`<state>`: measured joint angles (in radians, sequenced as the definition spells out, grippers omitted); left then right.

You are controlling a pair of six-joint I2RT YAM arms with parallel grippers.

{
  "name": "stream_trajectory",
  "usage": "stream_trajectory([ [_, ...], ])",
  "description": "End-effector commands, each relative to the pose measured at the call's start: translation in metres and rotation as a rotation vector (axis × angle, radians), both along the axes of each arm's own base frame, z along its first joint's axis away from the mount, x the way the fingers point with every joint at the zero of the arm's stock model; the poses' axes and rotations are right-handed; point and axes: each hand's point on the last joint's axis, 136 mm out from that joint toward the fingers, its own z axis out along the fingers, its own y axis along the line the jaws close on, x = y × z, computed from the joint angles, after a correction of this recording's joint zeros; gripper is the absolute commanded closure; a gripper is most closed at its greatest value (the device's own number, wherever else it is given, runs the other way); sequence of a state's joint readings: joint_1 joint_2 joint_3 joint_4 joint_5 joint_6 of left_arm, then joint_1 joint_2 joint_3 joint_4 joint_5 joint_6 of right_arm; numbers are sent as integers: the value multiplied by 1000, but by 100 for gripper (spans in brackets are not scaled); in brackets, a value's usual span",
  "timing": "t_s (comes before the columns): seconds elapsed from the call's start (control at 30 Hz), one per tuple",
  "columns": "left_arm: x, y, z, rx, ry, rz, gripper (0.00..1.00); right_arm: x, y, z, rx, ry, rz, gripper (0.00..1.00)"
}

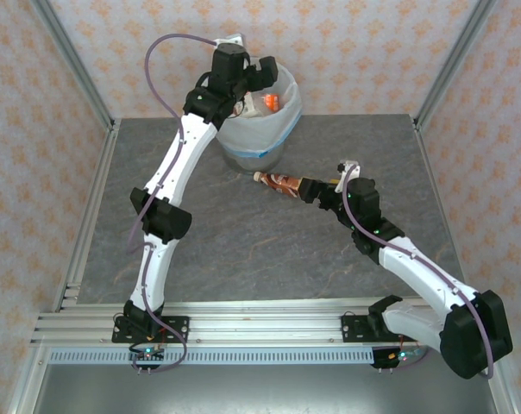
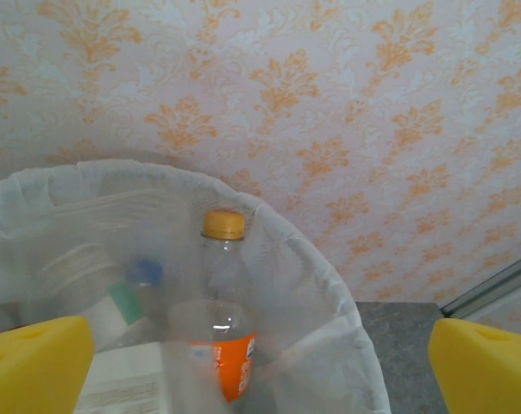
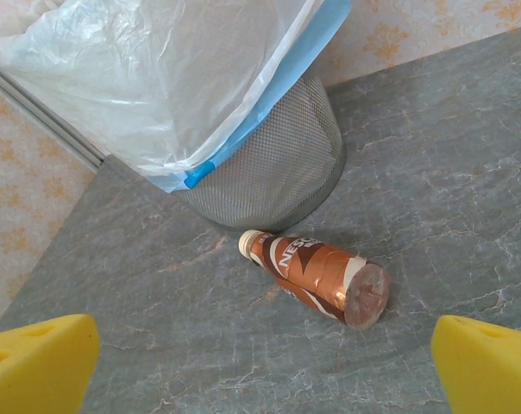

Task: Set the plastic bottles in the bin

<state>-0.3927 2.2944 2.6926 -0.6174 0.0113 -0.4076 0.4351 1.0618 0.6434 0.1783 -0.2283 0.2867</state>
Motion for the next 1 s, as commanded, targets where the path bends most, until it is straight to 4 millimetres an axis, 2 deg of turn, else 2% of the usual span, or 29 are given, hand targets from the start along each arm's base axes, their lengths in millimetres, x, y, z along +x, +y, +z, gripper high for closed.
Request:
stream_trajectory([
  [0.0, -1, 12, -17, 3, 64, 58, 0, 4, -2, 15, 15, -25, -20, 1],
  [0.07, 5, 19, -31, 3, 86, 108, 0, 4, -2, 15, 11, -23, -20, 1],
  [0.1, 8, 15, -37, -2, 94, 101, 0, 4, -2, 14, 10, -22, -20, 1],
  [0.2, 16, -8, -49, -53, 100, -3, 0, 5, -2, 16, 10, -25, -21, 1],
  [0.27, 20, -23, -50, -91, 90, -72, 0, 5, -2, 16, 9, -24, -21, 1],
  [0.33, 22, -30, -47, -112, 75, -101, 0, 5, -2, 15, 7, -22, -19, 1],
  [0.53, 10, -22, -19, -62, 29, -102, 0, 9, -2, 9, -2, -1, -29, 1],
  [0.7, -17, -11, 16, -20, 4, -124, 0, 15, 1, -3, -32, 28, -25, 1],
  [0.83, -42, -3, 45, -16, -30, -137, 0, 24, 9, -19, -124, 67, 21, 1],
  [0.97, -66, 2, 55, -29, -45, -158, 0, 31, 19, -39, -247, 112, 109, 1],
])
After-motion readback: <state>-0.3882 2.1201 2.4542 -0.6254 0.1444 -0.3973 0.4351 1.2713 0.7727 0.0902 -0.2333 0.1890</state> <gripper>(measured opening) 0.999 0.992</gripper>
